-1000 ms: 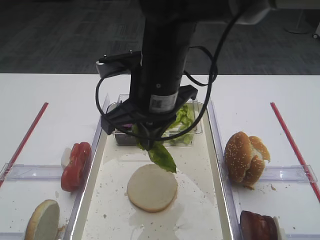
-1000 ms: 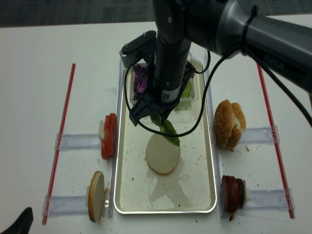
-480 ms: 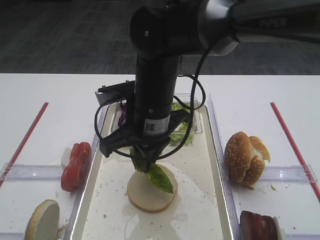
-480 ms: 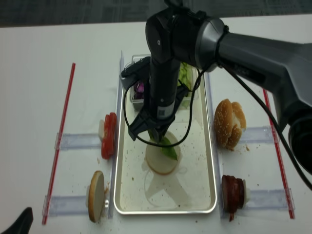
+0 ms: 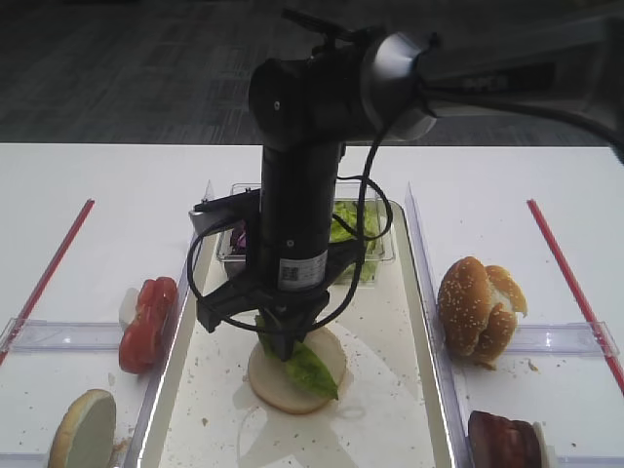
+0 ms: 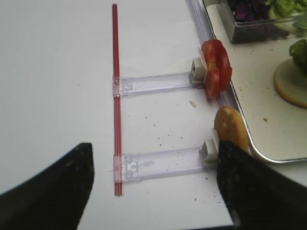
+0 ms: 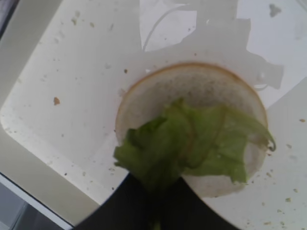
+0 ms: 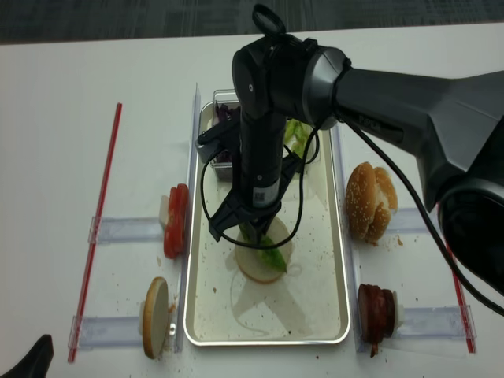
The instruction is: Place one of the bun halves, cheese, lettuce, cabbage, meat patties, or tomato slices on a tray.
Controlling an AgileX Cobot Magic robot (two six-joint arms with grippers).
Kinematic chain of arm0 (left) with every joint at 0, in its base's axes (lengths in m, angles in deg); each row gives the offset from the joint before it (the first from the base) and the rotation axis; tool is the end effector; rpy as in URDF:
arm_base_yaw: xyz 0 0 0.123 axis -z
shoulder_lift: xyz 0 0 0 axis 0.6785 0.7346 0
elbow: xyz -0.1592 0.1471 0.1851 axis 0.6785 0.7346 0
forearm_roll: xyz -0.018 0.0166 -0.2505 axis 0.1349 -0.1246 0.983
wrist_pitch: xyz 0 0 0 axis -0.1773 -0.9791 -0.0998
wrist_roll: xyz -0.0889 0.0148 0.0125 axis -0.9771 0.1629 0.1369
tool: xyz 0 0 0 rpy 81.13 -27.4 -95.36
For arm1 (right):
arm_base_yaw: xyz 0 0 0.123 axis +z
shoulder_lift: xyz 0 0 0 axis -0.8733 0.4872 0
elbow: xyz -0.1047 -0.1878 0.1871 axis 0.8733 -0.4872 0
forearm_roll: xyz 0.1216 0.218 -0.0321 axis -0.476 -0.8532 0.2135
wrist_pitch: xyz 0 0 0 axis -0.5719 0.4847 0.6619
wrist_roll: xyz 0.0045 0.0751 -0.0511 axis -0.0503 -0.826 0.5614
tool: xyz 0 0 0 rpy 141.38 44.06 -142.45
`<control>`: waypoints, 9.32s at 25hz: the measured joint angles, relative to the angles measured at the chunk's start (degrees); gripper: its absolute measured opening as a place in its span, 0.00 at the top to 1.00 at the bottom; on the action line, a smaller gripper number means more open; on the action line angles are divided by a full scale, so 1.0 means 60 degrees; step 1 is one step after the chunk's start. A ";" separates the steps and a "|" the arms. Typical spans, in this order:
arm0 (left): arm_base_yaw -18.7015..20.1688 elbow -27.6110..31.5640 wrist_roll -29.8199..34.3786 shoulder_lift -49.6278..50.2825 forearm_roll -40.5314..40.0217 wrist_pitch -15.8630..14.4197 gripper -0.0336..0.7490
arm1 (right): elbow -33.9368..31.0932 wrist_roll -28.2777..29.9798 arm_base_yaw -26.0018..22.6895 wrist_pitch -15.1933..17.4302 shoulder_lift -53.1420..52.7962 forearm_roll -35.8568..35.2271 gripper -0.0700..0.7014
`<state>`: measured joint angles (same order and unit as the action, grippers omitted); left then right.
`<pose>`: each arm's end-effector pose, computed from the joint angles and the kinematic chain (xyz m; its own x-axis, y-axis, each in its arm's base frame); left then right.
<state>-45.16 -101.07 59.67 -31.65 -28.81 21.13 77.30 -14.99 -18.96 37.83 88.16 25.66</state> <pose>-0.0070 -0.0063 0.2658 -0.5821 0.0029 -0.8131 0.0276 0.9995 -0.0161 0.2930 0.2962 0.1780 -0.7520 -0.6579 0.0406 -0.6249 0.7312 0.2734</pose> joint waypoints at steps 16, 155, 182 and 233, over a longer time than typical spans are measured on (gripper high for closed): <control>0.0000 0.0000 0.0000 0.0000 -0.0042 0.0000 0.33 | 0.0000 0.0018 0.0000 -0.0020 0.0179 0.0191 0.84; 0.0000 0.0000 0.0000 0.0000 -0.0058 0.0000 0.33 | -0.2174 0.0984 -0.7606 0.0182 -0.5852 0.1298 0.16; 0.0000 0.0000 0.0000 0.0000 -0.0058 0.0000 0.33 | -0.8490 0.1005 -0.7606 -0.0109 -1.4907 0.1563 0.16; 0.0000 0.0000 0.0000 0.0000 -0.0058 0.0000 0.33 | -1.0960 -0.0667 -0.6654 -0.0791 -1.9852 0.2300 0.17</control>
<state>-45.16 -101.07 59.67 -31.65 -29.16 21.13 11.54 -18.99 -58.88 33.09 -30.95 39.46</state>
